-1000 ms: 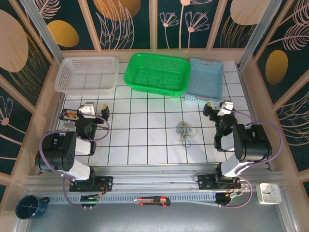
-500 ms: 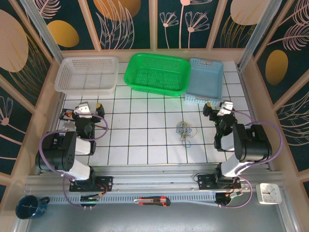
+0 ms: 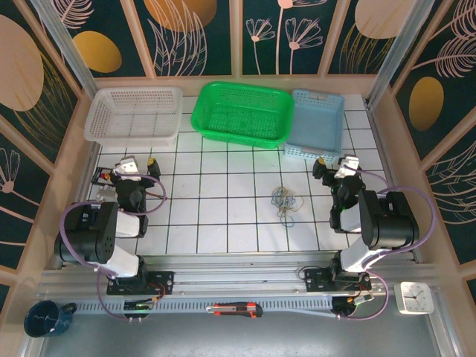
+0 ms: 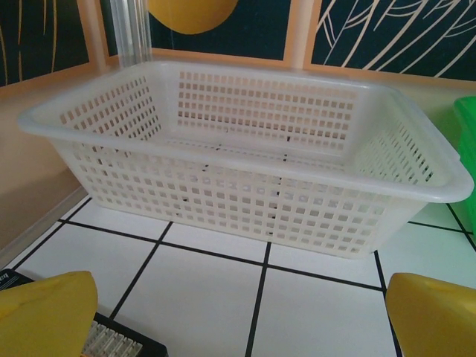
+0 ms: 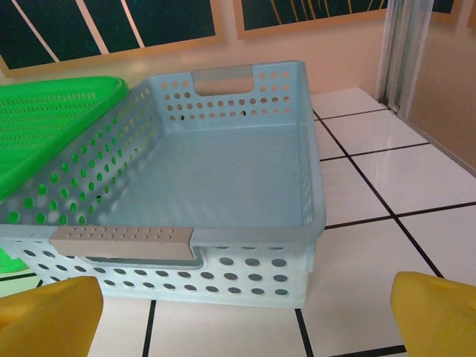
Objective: Untangle the cables
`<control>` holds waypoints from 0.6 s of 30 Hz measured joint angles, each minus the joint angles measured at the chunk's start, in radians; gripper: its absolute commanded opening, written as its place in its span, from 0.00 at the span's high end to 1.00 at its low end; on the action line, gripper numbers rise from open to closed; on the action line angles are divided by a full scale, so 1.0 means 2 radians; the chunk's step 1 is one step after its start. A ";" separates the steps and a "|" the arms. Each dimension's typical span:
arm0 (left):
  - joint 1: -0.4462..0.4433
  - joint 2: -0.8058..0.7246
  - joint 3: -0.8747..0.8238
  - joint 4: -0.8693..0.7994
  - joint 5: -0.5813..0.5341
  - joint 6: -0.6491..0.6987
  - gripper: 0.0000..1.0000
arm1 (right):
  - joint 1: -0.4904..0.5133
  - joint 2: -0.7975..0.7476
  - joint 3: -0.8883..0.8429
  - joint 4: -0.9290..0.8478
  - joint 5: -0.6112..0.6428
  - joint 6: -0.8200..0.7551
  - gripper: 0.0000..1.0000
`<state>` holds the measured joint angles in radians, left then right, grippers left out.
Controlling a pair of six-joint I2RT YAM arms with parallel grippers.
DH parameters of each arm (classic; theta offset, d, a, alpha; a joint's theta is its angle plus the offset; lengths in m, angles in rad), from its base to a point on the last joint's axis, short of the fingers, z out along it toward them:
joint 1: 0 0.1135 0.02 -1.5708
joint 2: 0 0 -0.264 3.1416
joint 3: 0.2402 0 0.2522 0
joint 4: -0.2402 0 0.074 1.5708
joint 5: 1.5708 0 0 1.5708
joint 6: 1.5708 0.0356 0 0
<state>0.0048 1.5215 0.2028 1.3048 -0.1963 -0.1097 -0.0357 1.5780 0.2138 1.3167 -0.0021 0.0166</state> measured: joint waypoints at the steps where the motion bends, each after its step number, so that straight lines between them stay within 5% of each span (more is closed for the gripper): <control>1: 0.000 0.000 0.000 0.000 0.000 0.000 0.01 | 0.000 0.000 0.000 0.000 0.000 0.000 0.01; 11: 0.000 -0.101 0.014 -0.085 -0.043 -0.016 0.01 | 0.006 -0.183 0.038 -0.176 0.031 0.033 0.01; 18: 0.000 -0.199 0.053 -0.187 -0.037 -0.048 0.01 | 0.000 -0.262 0.125 -0.360 0.054 0.188 0.01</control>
<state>0.0048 1.1233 0.3084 0.9302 -0.2703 -0.2066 -0.0357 1.0546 0.4641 0.5961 0.1051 0.3920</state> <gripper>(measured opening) 0.988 0.992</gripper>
